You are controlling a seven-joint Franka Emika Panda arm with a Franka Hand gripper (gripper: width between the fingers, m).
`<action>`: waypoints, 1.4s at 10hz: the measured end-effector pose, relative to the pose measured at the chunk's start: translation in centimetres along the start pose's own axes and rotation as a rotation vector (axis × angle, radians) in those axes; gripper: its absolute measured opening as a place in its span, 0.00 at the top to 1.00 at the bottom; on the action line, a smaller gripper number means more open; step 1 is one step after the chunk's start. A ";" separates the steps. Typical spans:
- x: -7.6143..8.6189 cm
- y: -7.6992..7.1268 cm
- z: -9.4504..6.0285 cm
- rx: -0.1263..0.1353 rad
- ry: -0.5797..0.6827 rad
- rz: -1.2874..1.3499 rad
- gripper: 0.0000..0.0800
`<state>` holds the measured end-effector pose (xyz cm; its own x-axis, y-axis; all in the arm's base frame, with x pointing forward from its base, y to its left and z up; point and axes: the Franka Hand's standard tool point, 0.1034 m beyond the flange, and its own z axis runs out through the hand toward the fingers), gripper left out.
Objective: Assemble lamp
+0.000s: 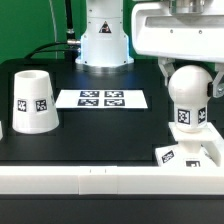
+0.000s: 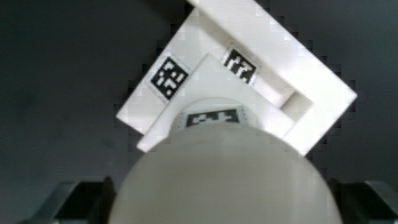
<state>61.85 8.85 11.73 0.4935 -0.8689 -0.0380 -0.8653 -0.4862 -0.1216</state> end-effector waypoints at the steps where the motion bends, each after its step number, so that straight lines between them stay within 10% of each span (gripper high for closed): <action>1: 0.0 0.0 0.0 0.001 -0.004 0.029 0.28; 7: -0.3 -0.1 0.1 0.008 -0.019 -0.086 0.13; 14: 0.4 -0.6 0.0 0.017 -0.015 -0.825 0.13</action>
Offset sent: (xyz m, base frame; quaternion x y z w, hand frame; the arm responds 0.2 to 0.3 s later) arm 0.0000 0.0000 0.0000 0.0000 0.0000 0.0000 1.0000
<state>62.59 8.79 11.80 0.9711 -0.2316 0.0569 -0.2227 -0.9661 -0.1309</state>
